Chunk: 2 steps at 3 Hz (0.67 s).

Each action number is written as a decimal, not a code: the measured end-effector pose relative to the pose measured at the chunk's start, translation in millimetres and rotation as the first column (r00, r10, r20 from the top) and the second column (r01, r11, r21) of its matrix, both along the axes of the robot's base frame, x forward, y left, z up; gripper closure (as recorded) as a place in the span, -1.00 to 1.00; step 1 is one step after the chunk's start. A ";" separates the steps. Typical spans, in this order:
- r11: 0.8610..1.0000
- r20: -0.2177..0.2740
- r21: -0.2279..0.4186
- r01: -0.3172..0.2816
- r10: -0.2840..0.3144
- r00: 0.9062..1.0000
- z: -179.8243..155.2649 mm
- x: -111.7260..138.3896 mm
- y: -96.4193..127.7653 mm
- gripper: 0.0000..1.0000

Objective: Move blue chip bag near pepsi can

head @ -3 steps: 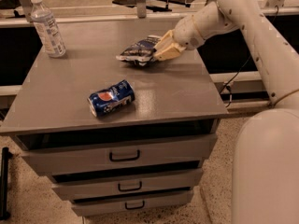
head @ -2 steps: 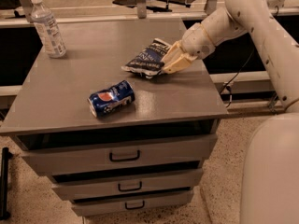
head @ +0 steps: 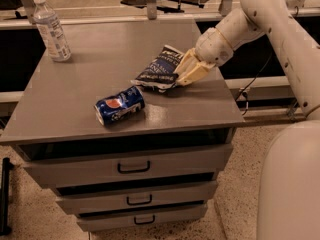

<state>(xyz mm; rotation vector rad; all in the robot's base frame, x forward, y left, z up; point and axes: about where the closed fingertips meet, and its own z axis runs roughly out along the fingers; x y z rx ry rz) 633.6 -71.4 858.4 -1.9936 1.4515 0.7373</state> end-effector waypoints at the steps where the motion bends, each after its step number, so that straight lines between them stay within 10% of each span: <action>1: 1.000 0.003 -0.006 -0.019 0.019 1.000 -1.0 2.3 2.8 0.16; 2: 1.000 0.011 -0.006 -0.027 0.027 1.000 -1.6 7.4 5.2 -0.30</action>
Offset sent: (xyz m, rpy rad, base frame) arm -0.0063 -0.0078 0.0004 -0.0392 0.0296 0.0936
